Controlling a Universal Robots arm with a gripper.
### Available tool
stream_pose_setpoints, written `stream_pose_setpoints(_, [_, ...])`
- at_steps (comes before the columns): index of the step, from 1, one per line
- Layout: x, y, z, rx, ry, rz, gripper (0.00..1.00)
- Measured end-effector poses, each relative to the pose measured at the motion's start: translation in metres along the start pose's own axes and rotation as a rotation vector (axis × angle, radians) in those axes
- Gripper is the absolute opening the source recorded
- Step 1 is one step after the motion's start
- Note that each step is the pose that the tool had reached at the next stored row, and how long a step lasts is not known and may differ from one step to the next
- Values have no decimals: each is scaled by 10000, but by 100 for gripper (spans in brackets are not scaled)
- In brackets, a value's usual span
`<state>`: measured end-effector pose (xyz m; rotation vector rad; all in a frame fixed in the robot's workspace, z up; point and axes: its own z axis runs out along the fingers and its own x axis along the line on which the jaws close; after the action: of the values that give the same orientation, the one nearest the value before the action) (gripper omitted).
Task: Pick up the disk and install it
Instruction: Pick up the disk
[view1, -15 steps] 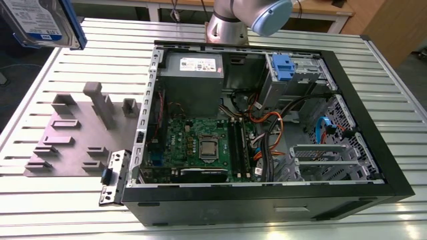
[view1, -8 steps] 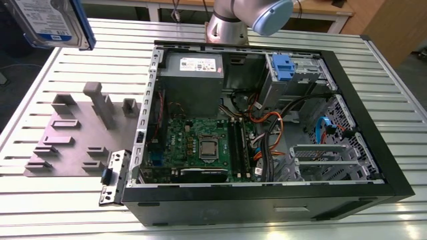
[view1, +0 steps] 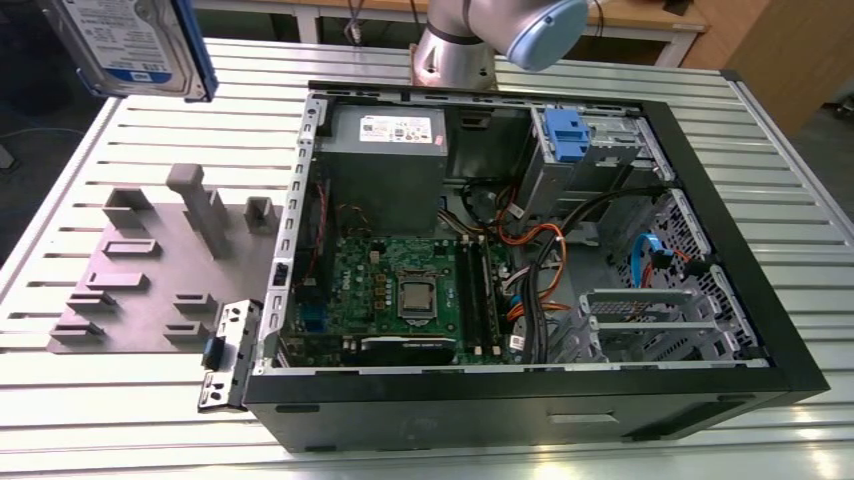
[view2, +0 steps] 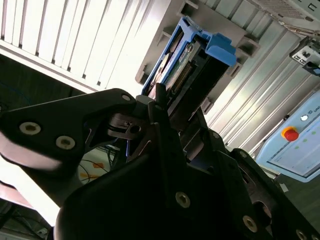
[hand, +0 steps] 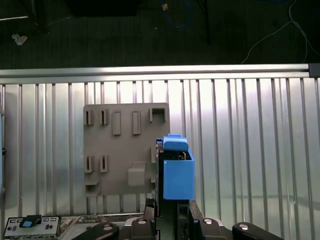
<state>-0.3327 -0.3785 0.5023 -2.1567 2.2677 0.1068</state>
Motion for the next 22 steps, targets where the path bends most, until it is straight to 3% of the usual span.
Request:
stream_pose_setpoints(13, [-21,-417,-14,0,-2,1,35])
stream_pose_setpoints(22, [-33,-649,-21,0,-5,0,35])
